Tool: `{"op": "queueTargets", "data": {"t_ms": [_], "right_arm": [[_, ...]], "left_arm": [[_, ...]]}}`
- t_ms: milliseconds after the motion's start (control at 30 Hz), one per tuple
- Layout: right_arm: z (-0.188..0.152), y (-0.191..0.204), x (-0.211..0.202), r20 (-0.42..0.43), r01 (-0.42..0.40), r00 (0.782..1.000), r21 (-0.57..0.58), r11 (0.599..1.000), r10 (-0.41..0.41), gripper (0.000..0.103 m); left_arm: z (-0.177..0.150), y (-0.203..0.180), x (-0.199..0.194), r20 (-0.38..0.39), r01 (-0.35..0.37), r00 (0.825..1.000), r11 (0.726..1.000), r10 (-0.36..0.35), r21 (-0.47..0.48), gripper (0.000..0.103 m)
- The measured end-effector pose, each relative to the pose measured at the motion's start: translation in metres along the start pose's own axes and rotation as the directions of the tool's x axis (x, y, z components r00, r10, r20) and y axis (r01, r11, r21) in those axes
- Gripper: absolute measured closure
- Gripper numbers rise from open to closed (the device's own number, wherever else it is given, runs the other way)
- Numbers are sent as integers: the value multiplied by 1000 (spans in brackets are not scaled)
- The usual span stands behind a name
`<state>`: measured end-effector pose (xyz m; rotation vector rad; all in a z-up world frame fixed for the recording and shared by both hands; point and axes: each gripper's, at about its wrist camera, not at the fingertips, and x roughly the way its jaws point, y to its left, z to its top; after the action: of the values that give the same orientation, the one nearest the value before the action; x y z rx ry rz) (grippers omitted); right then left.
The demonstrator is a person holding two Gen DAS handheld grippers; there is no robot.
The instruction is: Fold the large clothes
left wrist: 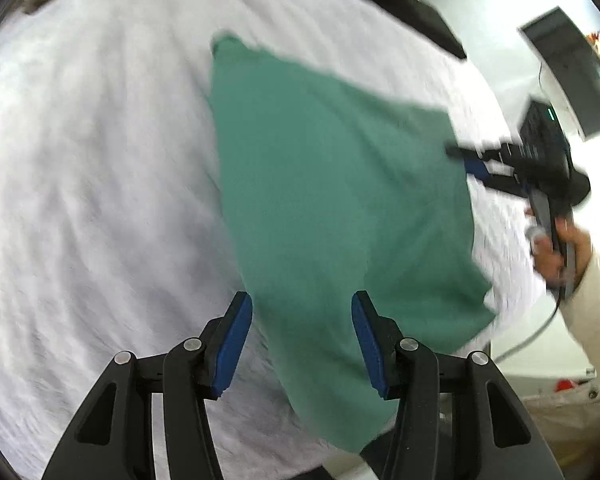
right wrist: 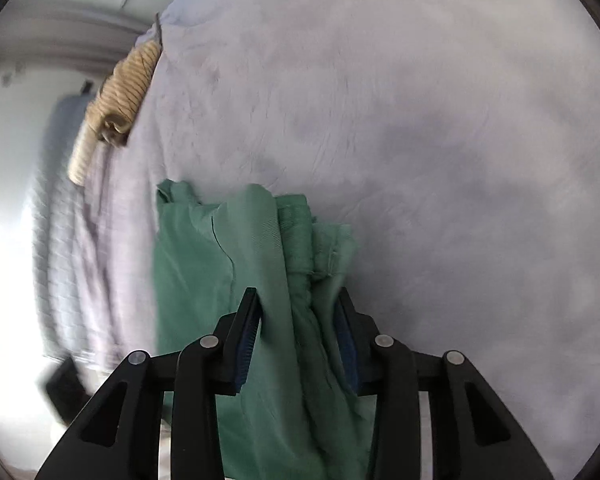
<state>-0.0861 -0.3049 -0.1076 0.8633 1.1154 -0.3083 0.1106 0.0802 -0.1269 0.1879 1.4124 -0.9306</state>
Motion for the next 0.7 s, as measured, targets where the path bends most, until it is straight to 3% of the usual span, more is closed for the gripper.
{"op": "queueTargets", "data": {"t_ms": [67,100,167,267,300,400,533,633,700], "right_arm": [[-2,15,-2,2,-11,1000,-39,999,11,62],[0,21,4,-9,-2,1000,-53,999,1,69],[-1,27,14,-16,106,994,-123,987,-109,100],[1,5,35,-14,194,980,-155,969,-199,100],[4,-4,42,-29,179,983,-126,976,-184,100],[6,-20,57,-43,146,988,-104,984,-151,102],[6,-16,49,-35,117,992,-42,992,-118,102],[0,-11,23,-18,119,993,-7,993,-119,94],[-16,-4,-1,-5,104,995,-32,994,-104,94]], "left_arm": [[5,12,-5,36,-24,999,999,25,-26,50],[10,8,0,37,-32,999,999,33,-36,50],[15,-3,9,25,-50,998,998,51,-32,50],[17,-21,32,16,-105,994,994,104,12,44],[14,-25,34,32,-121,992,993,120,16,38],[8,-28,29,40,-132,991,991,131,23,37],[2,-47,27,28,-161,987,985,160,67,37],[-12,-51,24,2,-159,987,984,159,81,37],[-22,-52,25,-24,-154,987,984,157,86,37]]}}
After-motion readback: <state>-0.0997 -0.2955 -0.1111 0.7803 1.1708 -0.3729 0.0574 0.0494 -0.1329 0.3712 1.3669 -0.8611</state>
